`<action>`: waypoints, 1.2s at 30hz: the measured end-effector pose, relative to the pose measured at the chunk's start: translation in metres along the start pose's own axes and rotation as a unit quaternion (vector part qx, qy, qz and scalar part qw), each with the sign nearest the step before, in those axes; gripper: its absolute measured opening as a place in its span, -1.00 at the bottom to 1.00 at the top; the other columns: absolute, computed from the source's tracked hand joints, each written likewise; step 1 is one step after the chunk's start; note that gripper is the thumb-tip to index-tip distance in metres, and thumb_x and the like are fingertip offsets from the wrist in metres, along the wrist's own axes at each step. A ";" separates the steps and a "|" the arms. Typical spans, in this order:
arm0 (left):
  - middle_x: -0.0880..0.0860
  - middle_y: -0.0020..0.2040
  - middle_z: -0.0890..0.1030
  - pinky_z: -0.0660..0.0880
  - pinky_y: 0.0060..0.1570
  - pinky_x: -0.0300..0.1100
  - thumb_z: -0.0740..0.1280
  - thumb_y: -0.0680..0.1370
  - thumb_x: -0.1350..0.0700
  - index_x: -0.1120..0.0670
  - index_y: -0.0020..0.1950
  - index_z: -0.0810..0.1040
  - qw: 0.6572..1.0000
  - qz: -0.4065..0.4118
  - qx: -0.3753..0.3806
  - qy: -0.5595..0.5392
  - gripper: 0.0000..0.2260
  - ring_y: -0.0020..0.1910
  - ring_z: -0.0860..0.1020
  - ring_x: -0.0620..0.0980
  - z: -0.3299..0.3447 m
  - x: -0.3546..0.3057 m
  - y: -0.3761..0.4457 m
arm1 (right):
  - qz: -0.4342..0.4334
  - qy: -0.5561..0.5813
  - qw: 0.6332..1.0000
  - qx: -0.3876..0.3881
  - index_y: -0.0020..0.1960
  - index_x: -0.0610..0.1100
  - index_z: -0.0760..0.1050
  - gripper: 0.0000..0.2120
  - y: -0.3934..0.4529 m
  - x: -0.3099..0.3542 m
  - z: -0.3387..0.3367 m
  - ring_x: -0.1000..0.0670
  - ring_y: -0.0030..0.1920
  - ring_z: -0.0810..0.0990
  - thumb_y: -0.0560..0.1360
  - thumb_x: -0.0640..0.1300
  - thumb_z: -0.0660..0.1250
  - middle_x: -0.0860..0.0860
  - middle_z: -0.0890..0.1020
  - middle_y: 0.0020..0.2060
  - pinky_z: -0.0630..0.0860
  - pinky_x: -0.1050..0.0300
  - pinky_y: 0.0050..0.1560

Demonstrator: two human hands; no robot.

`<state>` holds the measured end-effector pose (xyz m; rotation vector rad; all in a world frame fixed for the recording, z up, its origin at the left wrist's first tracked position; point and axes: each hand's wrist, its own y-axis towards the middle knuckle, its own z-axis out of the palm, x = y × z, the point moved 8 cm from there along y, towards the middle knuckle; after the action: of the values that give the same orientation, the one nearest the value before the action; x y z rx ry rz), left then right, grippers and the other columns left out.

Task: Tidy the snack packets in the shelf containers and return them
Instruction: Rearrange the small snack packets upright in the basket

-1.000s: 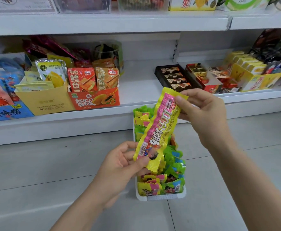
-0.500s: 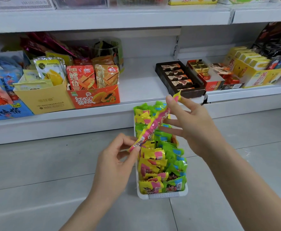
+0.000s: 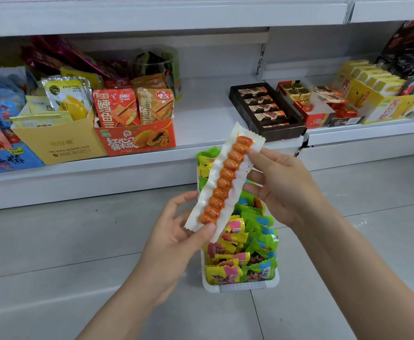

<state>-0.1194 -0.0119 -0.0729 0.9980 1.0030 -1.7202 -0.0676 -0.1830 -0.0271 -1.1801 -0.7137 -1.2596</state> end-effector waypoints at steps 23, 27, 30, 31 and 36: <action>0.21 0.10 0.69 0.65 -0.06 -0.14 0.38 0.44 0.16 0.15 0.25 0.60 0.992 -0.032 -0.048 -0.109 -0.62 0.00 0.67 0.02 0.003 0.007 0.011 | -0.023 0.009 0.993 0.114 0.20 -0.16 0.56 -0.77 -0.009 -0.008 0.027 -0.09 0.05 0.71 0.63 -0.30 0.19 -0.06 0.72 0.07 0.65 -0.15 0.06; 0.08 0.02 0.73 0.59 -0.20 -0.27 0.40 0.40 0.09 0.08 0.18 0.63 0.993 0.039 -0.111 -0.016 -0.65 -0.08 0.69 -0.07 -0.008 -0.004 0.010 | -0.051 0.014 0.989 0.136 0.11 -0.25 0.61 -0.69 -0.008 0.002 0.019 -0.11 -0.04 0.67 0.54 -0.43 0.15 -0.16 0.68 -0.07 0.66 -0.06 0.02; -0.01 -0.04 0.74 0.56 -0.21 -0.35 0.42 0.44 0.11 0.05 0.11 0.65 0.986 0.081 -0.141 0.045 -0.75 -0.09 0.69 -0.12 -0.015 -0.008 0.010 | -0.057 0.042 0.988 0.136 0.03 -0.16 0.64 -0.77 -0.004 0.009 0.010 -0.02 -0.10 0.69 0.55 -0.33 0.22 -0.07 0.69 -0.14 0.65 0.06 -0.10; -0.04 -0.05 0.74 0.56 -0.21 -0.37 0.42 0.47 0.14 0.03 0.09 0.66 0.983 0.094 -0.144 0.062 -0.80 -0.09 0.69 -0.13 -0.016 -0.008 0.010 | -0.067 0.032 0.989 0.126 0.02 -0.13 0.65 -0.85 -0.003 0.012 0.007 -0.01 -0.11 0.69 0.56 -0.24 0.31 -0.05 0.70 -0.14 0.65 0.07 -0.10; -0.12 -0.09 0.72 0.54 -0.19 -0.41 0.45 0.50 0.20 -0.06 -0.02 0.63 0.965 0.159 -0.147 0.145 -0.84 -0.10 0.67 -0.19 -0.023 -0.017 0.019 | -0.195 -0.188 0.959 0.086 0.08 -0.13 0.67 -0.72 -0.006 0.049 -0.004 -0.04 -0.10 0.74 0.38 -0.11 0.46 -0.06 0.75 -0.14 0.68 0.03 -0.03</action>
<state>-0.0923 0.0085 -0.0692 1.1621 1.1713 -1.1446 -0.0633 -0.2026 0.0182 -1.1811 -1.3653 -1.2698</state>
